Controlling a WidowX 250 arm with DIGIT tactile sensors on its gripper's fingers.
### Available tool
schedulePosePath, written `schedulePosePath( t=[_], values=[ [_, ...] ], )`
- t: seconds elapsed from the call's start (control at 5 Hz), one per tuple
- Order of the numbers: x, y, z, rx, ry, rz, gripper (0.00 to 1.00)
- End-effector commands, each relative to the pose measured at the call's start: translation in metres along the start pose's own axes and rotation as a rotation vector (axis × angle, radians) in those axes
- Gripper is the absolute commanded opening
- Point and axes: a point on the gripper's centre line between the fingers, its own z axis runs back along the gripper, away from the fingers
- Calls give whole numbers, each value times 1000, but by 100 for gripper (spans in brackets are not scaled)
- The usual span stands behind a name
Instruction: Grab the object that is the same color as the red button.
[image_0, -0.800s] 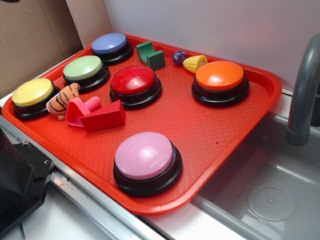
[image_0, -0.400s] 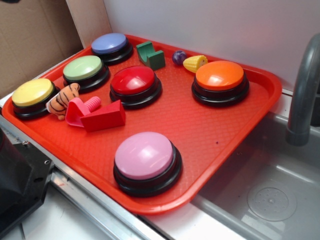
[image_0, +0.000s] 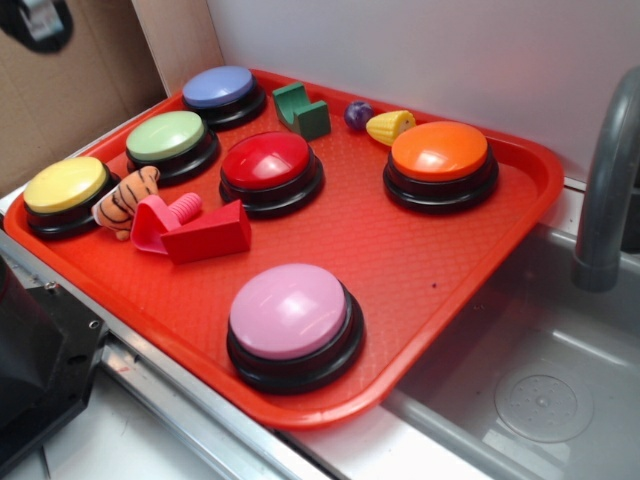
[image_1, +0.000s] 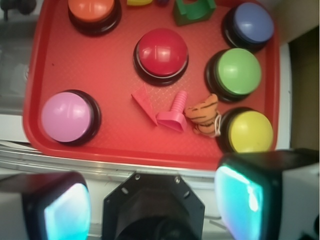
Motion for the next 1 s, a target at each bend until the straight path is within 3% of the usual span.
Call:
schedulePosePath(
  t=[0.0,0.2,0.8],
  values=[
    [27,5,-43,57,-42,-89,100],
    [41,4,-70,38,-92,-160,100],
    [54,-2,-131,3,-61,-227,100]
  ],
)
